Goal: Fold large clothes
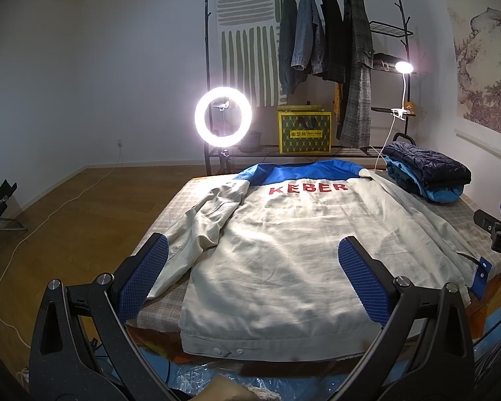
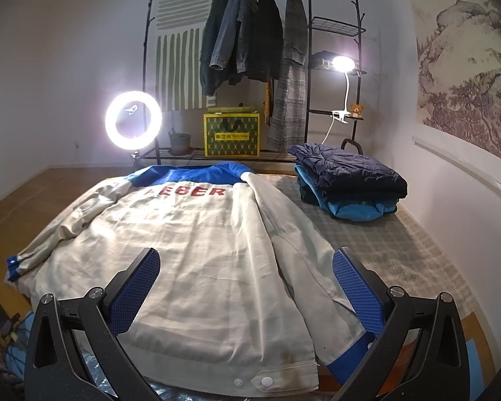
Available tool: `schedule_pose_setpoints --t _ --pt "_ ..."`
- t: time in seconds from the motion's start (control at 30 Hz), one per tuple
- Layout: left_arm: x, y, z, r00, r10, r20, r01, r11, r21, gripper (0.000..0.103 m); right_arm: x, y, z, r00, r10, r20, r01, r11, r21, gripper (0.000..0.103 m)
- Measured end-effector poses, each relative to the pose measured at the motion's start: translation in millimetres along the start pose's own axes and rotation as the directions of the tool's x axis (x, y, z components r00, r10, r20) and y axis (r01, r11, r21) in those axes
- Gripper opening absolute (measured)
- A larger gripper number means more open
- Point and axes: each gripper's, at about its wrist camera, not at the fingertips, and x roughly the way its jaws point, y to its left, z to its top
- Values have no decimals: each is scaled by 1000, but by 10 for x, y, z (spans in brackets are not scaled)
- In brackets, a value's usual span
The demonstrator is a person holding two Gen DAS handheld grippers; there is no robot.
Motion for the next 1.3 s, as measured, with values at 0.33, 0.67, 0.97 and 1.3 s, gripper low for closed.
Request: schedule_pose_setpoints --t 0.33,0.67,0.97,1.3 --pt "-52 -27 -2 1000 -4 1 4 1000 5 103 -135 -1 14 1000 -1 4 1 1000 -8 103" --pt "-400 -106 -37 1000 -17 22 17 1000 10 103 -448 39 25 999 2 36 0 999 -35 103" --pt "-539 -136 -66 1000 -18 25 18 1000 6 103 -590 17 -9 999 15 42 -14 1000 -17 103" --pt "-674 -124 -60 999 -23 37 23 1000 6 103 -679 6 -4 998 13 62 -11 1000 -21 103"
